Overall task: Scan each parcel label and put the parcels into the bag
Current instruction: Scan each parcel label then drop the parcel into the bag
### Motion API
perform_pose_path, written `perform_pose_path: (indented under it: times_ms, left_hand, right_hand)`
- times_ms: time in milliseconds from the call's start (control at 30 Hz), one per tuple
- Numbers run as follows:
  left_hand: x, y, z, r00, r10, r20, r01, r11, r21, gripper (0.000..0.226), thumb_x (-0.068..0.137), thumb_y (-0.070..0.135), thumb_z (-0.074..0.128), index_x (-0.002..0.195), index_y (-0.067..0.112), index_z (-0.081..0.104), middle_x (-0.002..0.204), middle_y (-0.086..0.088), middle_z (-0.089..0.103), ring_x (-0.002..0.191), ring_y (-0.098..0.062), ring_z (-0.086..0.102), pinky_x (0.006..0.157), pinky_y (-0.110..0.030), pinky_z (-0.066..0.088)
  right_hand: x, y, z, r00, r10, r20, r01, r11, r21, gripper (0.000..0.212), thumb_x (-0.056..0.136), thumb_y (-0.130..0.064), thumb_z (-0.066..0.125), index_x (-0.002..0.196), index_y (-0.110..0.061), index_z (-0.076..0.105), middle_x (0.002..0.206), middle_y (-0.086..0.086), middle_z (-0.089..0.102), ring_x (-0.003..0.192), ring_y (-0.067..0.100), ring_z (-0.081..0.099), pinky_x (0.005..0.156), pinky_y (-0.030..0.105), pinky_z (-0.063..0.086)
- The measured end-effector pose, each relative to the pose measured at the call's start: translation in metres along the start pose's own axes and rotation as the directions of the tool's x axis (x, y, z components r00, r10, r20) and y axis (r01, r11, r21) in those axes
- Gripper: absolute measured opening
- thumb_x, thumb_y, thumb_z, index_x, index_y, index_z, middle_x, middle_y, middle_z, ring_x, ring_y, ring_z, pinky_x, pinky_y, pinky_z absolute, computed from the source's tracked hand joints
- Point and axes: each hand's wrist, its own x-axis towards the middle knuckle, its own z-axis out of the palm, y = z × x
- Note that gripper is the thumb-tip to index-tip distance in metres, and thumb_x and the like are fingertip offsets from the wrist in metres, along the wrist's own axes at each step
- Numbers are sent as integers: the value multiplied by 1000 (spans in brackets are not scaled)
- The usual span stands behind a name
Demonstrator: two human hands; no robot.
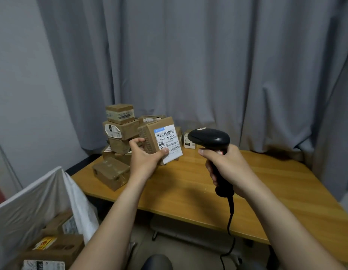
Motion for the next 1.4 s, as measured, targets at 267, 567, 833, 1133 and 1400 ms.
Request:
perform_pose_path:
  times_ms: [267, 567, 833, 1133, 1400]
  left_hand:
    - [-20, 4, -15, 999, -6, 47, 2, 997, 83, 76, 76, 17, 92, 126, 23, 35, 108, 10, 62, 94, -4, 65, 87, -41, 61]
    - [-52, -12, -90, 999, -7, 31, -2, 953, 304, 77, 71, 24, 94, 124, 25, 39, 113, 11, 56, 102, -10, 61, 87, -32, 55]
    - [-75, -33, -187, 991, -113, -67, 131, 865, 484, 81, 61, 35, 97, 122, 34, 43, 123, 0, 59, 103, -18, 65, 79, -39, 60]
    - [-82, -62, -323, 959, -87, -268, 267, 591, 761, 64, 67, 25, 91, 110, 34, 44, 119, -9, 56, 105, -34, 62, 87, -51, 55]
    - [-87, -105, -364, 918, -125, -375, 395, 284, 873, 38, 83, 21, 74, 108, 21, 44, 128, -20, 47, 119, -41, 45, 99, -48, 43]
  right_hand:
    - [12, 21, 9, 999, 40, -34, -39, 999, 30, 29, 99, -24, 69, 77, -8, 61, 61, 7, 59, 45, 21, 55, 48, 32, 48]
    - [23, 49, 61, 988, 138, 68, -141, 989, 50, 23, 98, -25, 70, 85, -6, 65, 67, 8, 59, 53, 22, 56, 52, 35, 48]
    - [23, 59, 136, 966, 157, 205, -166, 986, 29, 17, 97, -24, 71, 98, -8, 67, 78, 10, 58, 64, 26, 55, 54, 36, 47]
    - [12, 59, 187, 937, 203, 286, -199, 979, -43, 27, 98, -23, 71, 108, 1, 67, 82, 12, 58, 67, 26, 57, 57, 37, 47]
    - [16, 66, 200, 938, 208, 279, -202, 978, -50, 24, 96, -23, 74, 108, -4, 69, 85, 12, 64, 70, 26, 61, 61, 40, 49]
